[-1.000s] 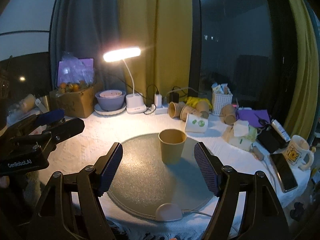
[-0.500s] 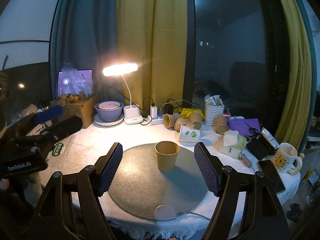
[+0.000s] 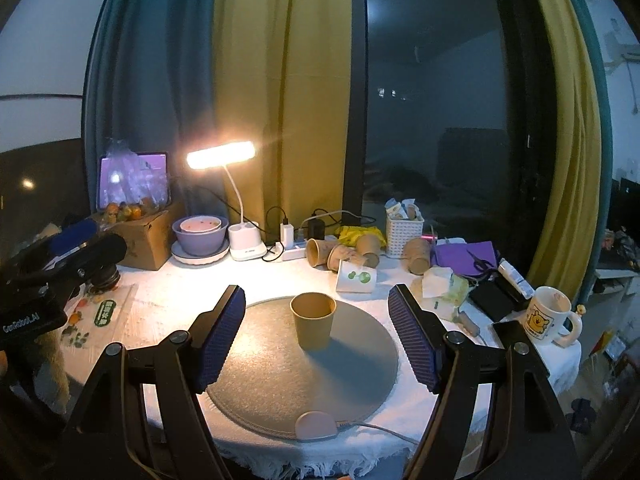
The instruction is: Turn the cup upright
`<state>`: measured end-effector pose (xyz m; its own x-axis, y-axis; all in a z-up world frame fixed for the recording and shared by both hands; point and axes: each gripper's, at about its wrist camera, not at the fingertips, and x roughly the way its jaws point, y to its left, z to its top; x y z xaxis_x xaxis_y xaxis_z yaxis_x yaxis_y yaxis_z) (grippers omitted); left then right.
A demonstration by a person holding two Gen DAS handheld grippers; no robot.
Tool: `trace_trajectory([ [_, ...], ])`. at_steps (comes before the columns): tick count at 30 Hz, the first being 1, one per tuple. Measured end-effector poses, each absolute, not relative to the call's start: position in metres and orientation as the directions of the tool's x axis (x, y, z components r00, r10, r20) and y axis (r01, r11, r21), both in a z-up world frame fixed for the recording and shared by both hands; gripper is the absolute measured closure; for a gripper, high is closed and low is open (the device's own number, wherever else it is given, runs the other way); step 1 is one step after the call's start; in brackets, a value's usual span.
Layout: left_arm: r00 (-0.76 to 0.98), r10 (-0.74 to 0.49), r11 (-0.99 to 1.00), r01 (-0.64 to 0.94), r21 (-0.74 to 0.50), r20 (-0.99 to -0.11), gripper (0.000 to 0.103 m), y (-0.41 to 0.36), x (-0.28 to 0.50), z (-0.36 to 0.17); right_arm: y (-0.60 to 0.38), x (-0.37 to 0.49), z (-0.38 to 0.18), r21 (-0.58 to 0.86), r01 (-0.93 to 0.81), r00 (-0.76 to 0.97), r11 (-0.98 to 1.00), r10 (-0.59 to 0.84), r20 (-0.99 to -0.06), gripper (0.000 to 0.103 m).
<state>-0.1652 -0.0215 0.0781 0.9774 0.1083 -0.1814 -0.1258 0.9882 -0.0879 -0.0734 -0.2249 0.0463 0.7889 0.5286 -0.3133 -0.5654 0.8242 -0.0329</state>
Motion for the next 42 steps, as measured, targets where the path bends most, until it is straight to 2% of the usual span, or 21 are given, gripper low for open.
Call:
trace_trajectory([
  [42,0.977,0.082,0.991,-0.101,-0.087,-0.196,0.014,-0.0266,-0.1621,0.0748,-0.2215,-0.0741,0.0405,-0.024,-0.57,0.779,0.821,0.532,-0.331,0.026],
])
